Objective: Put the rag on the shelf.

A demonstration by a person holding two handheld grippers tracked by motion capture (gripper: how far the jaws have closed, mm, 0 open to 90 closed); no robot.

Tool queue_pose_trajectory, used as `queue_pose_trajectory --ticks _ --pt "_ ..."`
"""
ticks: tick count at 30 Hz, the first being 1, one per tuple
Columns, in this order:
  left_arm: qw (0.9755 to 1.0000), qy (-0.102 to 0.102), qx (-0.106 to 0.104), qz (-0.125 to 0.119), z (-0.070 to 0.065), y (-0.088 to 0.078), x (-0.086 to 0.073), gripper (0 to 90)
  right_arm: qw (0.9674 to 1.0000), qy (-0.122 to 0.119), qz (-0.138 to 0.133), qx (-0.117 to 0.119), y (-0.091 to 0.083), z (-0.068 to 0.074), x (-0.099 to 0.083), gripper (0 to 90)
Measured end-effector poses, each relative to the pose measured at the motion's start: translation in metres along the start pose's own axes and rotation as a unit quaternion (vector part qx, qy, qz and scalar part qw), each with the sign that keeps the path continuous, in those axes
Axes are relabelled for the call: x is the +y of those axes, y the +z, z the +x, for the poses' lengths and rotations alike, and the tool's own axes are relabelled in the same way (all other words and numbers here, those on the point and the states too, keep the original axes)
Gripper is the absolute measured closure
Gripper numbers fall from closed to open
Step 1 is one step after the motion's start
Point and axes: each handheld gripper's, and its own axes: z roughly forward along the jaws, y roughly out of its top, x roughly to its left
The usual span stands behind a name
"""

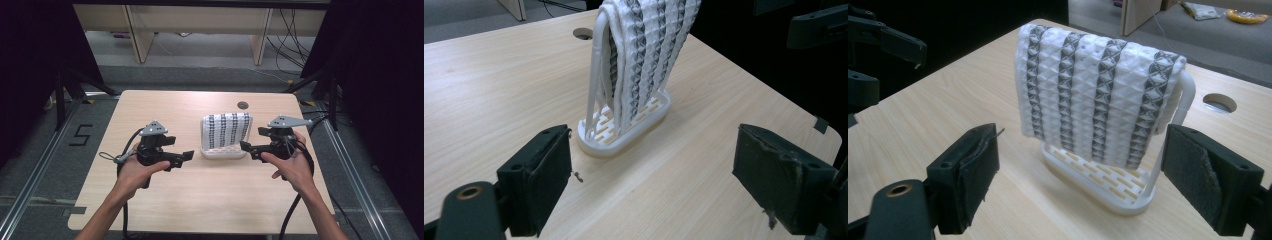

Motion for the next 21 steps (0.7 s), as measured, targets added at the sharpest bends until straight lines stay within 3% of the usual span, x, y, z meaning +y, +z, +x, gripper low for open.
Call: queue_pose_trajectory --ticks 5,6,13,17,21 --pt "1.0 -0.003 0.0 -0.001 0.0 -0.003 -0.005 14.7 1.0 -0.006 -0.004 0.004 0.0 0.002 -0.003 16.6" --pt "1.0 -0.002 0.004 -0.005 0.0 -0.004 -0.008 14.7 0.9998 -0.005 -0.007 0.016 0.002 0.003 -0.006 16.7" --pt "1.0 -0.007 -0.002 -0.004 0.002 -0.005 -0.017 14.7 0.9999 0.008 0.003 0.014 0.0 0.011 -0.009 16.7" --pt "1.0 -0.005 -0.002 0.004 0.004 -0.002 -0.026 14.7 0.9998 -0.013 -0.005 0.014 0.0 0.014 -0.014 16.7" --pt "0.9999 -0.001 0.001 0.013 0.003 -0.002 -0.031 14.7 0.9998 -0.009 -0.002 0.018 -0.001 0.019 -0.02 16.8"
